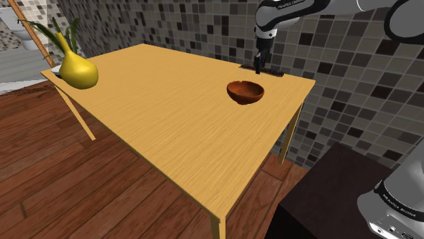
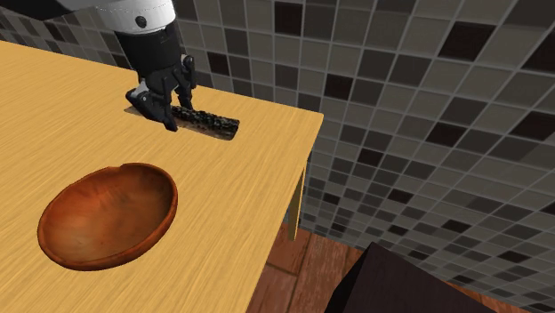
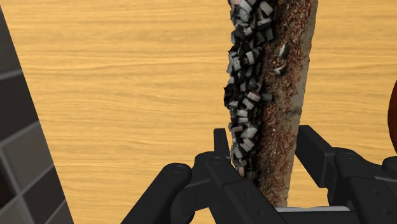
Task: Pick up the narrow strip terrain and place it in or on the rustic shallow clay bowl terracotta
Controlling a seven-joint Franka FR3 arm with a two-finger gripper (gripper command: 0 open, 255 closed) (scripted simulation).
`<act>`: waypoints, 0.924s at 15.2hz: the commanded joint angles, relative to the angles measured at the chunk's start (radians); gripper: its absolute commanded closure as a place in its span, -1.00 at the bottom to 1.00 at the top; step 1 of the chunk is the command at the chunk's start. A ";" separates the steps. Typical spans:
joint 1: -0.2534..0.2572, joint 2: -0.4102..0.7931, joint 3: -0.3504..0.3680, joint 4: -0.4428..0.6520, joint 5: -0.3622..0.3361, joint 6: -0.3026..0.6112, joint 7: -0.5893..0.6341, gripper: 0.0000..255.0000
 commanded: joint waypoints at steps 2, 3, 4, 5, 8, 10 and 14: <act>-0.001 -0.002 -0.001 0.043 -0.001 -0.045 0.000 1.00; -0.002 -0.003 -0.001 0.055 -0.001 -0.058 0.000 1.00; -0.002 -0.003 -0.001 0.068 -0.001 -0.071 0.001 1.00; -0.002 -0.003 -0.001 0.082 -0.001 -0.085 0.001 1.00; -0.004 -0.001 -0.002 0.124 -0.001 -0.126 0.001 1.00; -0.005 0.001 -0.002 0.155 -0.001 -0.154 0.001 1.00; 0.027 -0.041 0.008 0.120 -0.013 -0.160 0.042 1.00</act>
